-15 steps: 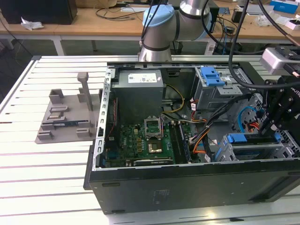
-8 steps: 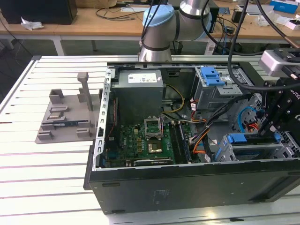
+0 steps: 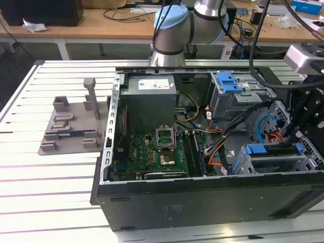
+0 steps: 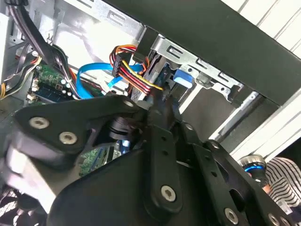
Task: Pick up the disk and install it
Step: 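Insert the first disk wire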
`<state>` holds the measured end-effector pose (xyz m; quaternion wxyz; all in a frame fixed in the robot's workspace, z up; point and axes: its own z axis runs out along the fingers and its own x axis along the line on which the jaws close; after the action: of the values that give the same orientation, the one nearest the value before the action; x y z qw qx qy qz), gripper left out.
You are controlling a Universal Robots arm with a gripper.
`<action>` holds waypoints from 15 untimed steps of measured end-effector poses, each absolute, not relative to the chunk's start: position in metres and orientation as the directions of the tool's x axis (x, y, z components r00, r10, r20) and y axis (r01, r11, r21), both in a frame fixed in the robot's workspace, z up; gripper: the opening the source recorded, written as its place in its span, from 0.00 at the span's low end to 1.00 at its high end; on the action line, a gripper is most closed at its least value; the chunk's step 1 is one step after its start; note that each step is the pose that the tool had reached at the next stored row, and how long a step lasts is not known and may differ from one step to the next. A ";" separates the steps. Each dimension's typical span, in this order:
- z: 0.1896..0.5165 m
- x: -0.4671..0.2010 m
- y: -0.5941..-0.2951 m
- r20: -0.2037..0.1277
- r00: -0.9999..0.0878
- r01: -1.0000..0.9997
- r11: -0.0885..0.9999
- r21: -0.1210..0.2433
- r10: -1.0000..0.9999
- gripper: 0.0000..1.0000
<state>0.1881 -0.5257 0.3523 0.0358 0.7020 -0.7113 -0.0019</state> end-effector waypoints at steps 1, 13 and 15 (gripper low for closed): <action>0.357 0.188 -0.525 0.048 -0.012 -0.998 0.014 0.053 -0.999 0.16; 0.389 0.188 -0.525 0.048 -0.012 -0.998 0.014 0.053 -0.999 0.11; 0.389 0.188 -0.525 0.048 -0.012 -0.998 0.014 0.053 -0.999 0.11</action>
<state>0.1881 -0.5247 0.3889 0.0358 0.7020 -0.7113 -0.0019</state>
